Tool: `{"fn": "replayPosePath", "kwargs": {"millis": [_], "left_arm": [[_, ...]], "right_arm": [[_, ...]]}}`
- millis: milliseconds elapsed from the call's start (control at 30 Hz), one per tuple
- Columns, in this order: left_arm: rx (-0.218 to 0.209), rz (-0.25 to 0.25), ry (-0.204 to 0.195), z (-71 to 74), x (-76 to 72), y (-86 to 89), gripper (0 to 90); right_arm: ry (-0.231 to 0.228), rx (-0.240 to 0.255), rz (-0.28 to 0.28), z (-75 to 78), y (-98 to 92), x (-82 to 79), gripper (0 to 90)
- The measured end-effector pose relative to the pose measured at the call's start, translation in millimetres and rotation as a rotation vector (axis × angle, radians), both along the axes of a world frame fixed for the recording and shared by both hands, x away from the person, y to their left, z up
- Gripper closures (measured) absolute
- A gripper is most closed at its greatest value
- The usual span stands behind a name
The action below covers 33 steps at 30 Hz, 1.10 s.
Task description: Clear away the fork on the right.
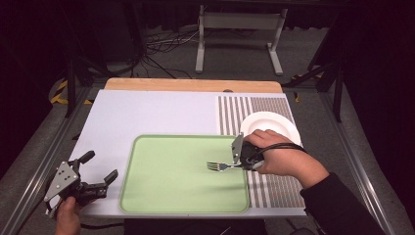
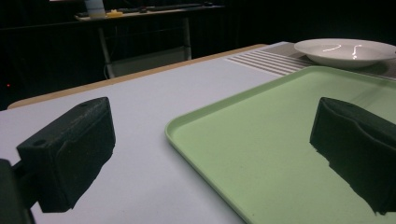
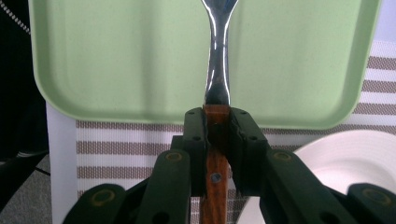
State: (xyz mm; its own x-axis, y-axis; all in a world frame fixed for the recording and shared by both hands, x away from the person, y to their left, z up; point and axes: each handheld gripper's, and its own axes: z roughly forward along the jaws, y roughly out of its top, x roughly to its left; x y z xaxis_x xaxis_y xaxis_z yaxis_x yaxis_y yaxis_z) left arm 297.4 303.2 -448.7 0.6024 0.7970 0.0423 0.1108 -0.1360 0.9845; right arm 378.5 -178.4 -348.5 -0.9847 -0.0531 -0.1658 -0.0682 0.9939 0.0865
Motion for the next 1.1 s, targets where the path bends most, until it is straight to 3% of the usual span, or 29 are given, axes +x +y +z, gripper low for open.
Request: {"fn": "replayPosePath", "kwargs": {"millis": [233,300,467,867,1100], "left_arm": [[0.000,0.000,-0.001,0.1,0.0,0.0,0.7],[0.000,-0.002,0.002,0.2,-0.1,0.1,0.7],[0.001,-0.001,0.000,0.3,-0.2,0.3,0.7],[-0.002,-0.003,0.001,0.4,-0.2,0.1,0.7],[-0.003,-0.002,0.003,0.2,-0.1,0.1,0.7]], "right_arm": [[0.023,0.053,-0.095,-0.1,13.5,0.7,78.0],[0.045,0.079,-0.175,0.5,16.7,1.0,78.0],[0.083,0.140,-0.298,-0.6,22.2,1.0,78.0],[0.162,0.201,-0.601,-6.4,33.3,-3.9,78.0],[0.182,0.214,-0.692,-8.2,36.5,-4.2,78.1]]}}
